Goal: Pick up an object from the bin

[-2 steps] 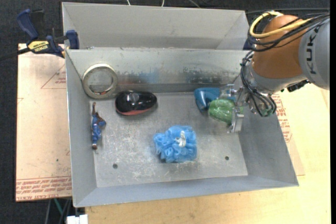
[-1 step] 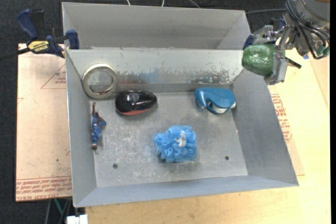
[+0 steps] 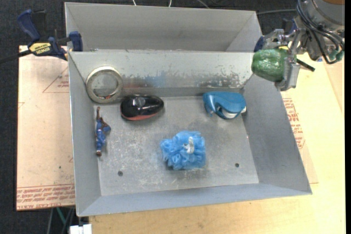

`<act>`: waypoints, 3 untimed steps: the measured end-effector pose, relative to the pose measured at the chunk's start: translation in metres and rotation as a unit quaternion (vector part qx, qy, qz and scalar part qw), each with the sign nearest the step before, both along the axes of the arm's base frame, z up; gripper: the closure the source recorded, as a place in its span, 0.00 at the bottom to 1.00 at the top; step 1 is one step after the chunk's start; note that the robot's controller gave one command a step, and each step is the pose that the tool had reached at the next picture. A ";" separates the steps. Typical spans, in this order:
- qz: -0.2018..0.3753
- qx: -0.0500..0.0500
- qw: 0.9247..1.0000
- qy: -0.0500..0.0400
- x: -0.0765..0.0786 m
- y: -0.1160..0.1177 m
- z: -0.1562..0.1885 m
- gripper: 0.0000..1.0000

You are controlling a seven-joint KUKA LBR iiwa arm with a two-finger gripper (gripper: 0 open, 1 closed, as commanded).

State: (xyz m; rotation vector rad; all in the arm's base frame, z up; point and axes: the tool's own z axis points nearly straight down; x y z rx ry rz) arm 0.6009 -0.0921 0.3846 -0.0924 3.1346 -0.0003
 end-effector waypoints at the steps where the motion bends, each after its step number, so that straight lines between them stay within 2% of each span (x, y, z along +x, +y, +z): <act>1: -0.002 0.000 1.000 -0.002 0.004 0.015 -0.043 1.00; 2: -0.007 0.000 1.000 -0.004 0.025 0.019 -0.068 1.00; 3: -0.036 0.000 0.999 -0.005 -0.009 0.021 -0.082 1.00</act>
Offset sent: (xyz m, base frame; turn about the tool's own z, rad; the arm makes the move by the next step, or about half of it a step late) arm 0.0242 0.0180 -0.0662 0.0156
